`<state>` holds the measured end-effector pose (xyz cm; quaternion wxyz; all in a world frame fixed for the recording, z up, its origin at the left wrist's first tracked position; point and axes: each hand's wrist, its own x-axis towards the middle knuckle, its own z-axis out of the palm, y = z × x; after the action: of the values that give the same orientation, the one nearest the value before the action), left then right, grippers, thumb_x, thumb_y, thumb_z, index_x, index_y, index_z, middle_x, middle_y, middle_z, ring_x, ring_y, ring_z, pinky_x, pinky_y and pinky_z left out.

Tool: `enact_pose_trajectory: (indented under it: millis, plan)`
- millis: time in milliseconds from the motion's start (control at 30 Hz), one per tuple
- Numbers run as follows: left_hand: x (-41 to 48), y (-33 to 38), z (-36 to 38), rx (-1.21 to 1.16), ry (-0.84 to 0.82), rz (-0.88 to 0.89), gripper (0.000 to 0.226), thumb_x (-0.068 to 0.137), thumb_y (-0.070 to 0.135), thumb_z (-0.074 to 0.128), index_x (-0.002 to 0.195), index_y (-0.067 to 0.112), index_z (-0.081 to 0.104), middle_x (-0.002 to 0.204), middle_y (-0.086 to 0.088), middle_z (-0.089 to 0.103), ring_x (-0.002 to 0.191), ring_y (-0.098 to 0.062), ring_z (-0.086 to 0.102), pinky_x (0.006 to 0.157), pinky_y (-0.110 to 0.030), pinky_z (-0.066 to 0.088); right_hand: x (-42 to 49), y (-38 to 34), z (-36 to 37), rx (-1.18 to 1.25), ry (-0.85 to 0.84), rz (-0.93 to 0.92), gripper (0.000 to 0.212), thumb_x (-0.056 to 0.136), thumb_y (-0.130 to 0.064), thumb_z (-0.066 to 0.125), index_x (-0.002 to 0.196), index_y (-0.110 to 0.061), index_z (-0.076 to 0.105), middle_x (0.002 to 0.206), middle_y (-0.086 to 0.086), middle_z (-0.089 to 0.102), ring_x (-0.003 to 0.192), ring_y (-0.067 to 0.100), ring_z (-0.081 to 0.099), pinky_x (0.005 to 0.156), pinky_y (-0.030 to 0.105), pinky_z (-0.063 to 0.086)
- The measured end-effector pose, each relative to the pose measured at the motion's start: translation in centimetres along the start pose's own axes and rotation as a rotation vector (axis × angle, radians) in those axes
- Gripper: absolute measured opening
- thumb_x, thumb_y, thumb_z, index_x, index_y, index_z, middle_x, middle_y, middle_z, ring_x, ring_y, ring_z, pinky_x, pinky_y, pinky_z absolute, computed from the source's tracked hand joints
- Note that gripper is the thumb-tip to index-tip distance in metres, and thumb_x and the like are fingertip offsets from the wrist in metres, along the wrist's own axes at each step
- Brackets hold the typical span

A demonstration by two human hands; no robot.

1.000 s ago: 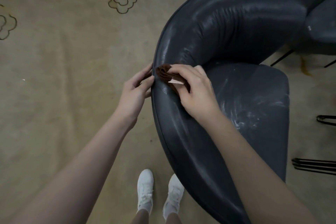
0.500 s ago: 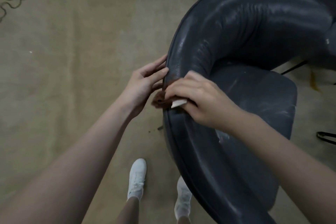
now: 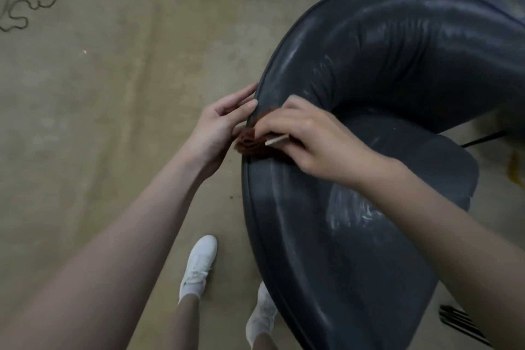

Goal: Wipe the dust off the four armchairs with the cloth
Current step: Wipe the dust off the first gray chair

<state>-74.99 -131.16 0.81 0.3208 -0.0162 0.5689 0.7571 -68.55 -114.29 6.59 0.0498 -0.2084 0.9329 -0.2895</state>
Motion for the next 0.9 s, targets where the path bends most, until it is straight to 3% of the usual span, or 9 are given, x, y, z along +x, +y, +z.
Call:
enact_pose_trajectory:
  millis: [100, 233, 400, 533, 667, 767, 900]
  plan:
    - [-0.6, -0.4, 0.0, 0.001, 0.032, 0.028, 0.039, 0.096, 0.007, 0.056, 0.135, 0.010, 0.057, 0.124, -0.006, 0.068, 0.106, -0.014, 0.067, 0.083, -0.021, 0.053, -0.3, -0.3, 0.7, -0.018, 0.016, -0.025, 0.023, 0.091, -0.020, 0.050, 0.106, -0.020, 0.067, 0.104, -0.012, 0.067, 0.090, 0.013, 0.042, 0.069, 0.046, 0.050]
    - [-1.6, -1.4, 0.2, 0.010, 0.082, 0.068, 0.039, 0.094, 0.004, 0.058, 0.133, 0.008, 0.059, 0.122, -0.002, 0.070, 0.112, -0.014, 0.065, 0.086, -0.024, 0.051, -2.6, -1.0, 1.6, 0.047, -0.055, -0.135, 0.028, 0.084, -0.003, 0.054, 0.105, -0.014, 0.069, 0.108, -0.008, 0.068, 0.092, 0.025, 0.052, 0.077, 0.043, 0.050]
    - [-2.2, -2.2, 0.7, -0.008, 0.109, 0.099, 0.045, 0.086, 0.011, 0.067, 0.131, 0.013, 0.060, 0.123, -0.006, 0.069, 0.113, -0.018, 0.065, 0.099, -0.032, 0.050, -2.6, 0.5, 1.7, 0.047, 0.169, -0.066, 0.021, 0.093, -0.013, 0.052, 0.105, -0.011, 0.069, 0.109, -0.004, 0.069, 0.088, 0.030, 0.054, 0.077, 0.044, 0.048]
    - [-2.3, -2.1, 1.1, 0.032, 0.130, 0.113, 0.047, 0.086, 0.011, 0.067, 0.133, 0.012, 0.060, 0.123, -0.004, 0.069, 0.115, -0.017, 0.064, 0.096, -0.031, 0.049, -5.0, -0.5, 3.6, 0.096, 0.170, -0.087, 0.030, 0.082, 0.005, 0.056, 0.104, -0.011, 0.070, 0.113, -0.004, 0.069, 0.090, 0.030, 0.055, 0.079, 0.042, 0.048]
    - [-2.5, -2.2, 1.8, 0.047, 0.190, 0.138, 0.048, 0.078, 0.018, 0.069, 0.126, 0.016, 0.063, 0.122, -0.005, 0.069, 0.115, -0.020, 0.064, 0.099, -0.033, 0.050, -5.8, 0.5, 2.9, 0.137, 0.240, -0.063, 0.020, 0.089, 0.000, 0.059, 0.104, -0.007, 0.070, 0.112, 0.000, 0.070, 0.094, 0.029, 0.058, 0.085, 0.040, 0.048]
    - [-2.6, -2.4, 2.4, 0.090, 0.221, 0.152, 0.043, 0.084, 0.015, 0.071, 0.126, 0.019, 0.062, 0.123, -0.005, 0.068, 0.111, -0.017, 0.066, 0.091, -0.027, 0.051, -6.0, 0.4, 3.4, 0.131, 0.313, -0.003, 0.018, 0.089, -0.001, 0.060, 0.102, -0.007, 0.070, 0.111, -0.001, 0.070, 0.095, 0.028, 0.057, 0.087, 0.042, 0.047]
    - [-2.7, -2.2, 3.0, 0.172, 0.272, 0.159, 0.036, 0.092, 0.011, 0.066, 0.126, 0.021, 0.060, 0.123, -0.004, 0.064, 0.102, -0.006, 0.065, 0.082, -0.018, 0.051, -8.3, -0.9, 4.7, 0.230, 0.291, -0.020, 0.023, 0.085, 0.007, 0.064, 0.103, -0.007, 0.071, 0.111, -0.004, 0.069, 0.097, 0.027, 0.059, 0.089, 0.034, 0.048]
